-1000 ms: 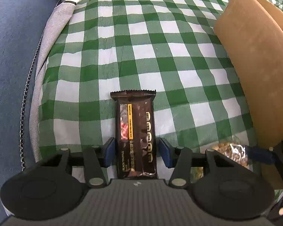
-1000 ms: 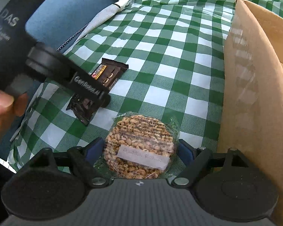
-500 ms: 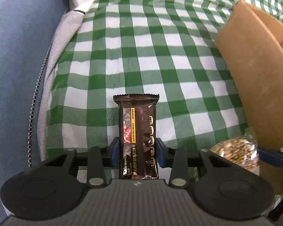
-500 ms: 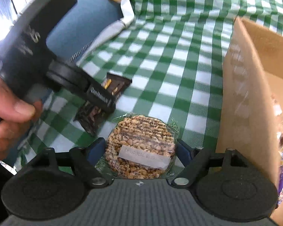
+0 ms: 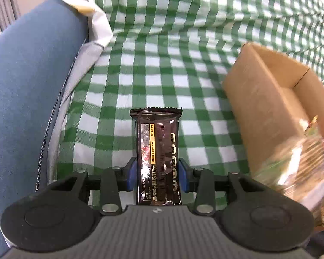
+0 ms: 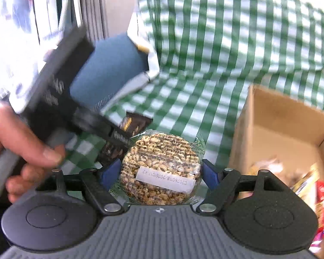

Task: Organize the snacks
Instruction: 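Lift both held snacks and carry them over the cardboard box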

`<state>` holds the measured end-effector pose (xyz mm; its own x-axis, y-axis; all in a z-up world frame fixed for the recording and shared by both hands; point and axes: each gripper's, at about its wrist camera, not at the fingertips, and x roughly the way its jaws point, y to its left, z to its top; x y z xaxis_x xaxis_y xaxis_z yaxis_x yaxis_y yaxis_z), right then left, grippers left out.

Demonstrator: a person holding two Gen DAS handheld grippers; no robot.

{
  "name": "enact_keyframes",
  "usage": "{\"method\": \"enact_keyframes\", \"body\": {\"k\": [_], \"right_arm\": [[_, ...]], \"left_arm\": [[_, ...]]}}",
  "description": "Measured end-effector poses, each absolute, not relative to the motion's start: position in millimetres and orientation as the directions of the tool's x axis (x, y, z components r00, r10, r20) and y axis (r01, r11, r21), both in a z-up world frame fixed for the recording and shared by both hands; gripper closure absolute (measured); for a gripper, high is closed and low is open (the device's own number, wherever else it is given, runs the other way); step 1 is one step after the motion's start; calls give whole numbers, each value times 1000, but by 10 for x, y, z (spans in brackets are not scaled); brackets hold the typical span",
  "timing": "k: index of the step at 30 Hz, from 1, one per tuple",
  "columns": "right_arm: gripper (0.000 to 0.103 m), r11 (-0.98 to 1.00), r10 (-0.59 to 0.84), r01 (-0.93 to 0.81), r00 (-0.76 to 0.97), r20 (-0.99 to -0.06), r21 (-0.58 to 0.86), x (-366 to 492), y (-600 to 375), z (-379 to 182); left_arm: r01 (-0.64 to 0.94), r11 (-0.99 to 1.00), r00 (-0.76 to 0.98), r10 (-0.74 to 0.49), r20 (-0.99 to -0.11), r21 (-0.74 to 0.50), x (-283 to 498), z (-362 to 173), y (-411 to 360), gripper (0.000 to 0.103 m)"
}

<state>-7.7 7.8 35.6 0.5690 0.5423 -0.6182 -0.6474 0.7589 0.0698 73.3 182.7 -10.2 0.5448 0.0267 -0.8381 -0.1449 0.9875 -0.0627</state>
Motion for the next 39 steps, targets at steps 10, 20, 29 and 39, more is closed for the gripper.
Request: {"method": "enact_keyframes", "body": {"k": [10,20,29,39], "right_arm": [[22,846,481,-534,749,-455,16,145,-958,672],[22,948,316,-291,838,-444,126,272,-1624,462],[22,969,246,-210,874,-419,129,258,-1759,443],[22,981,171,-113,886,-431,157,372,-1900,398]], "left_arm": [[-85,991,716,-10,-698,-101,673,250,1566,60],[-9,994,802,-57,-595,-106,683,421,1201,60],[116,990,861,-142,-489,-84,604,484,722,60],[254,966,869,-251,-426,-51,653,427,134,60]]}}
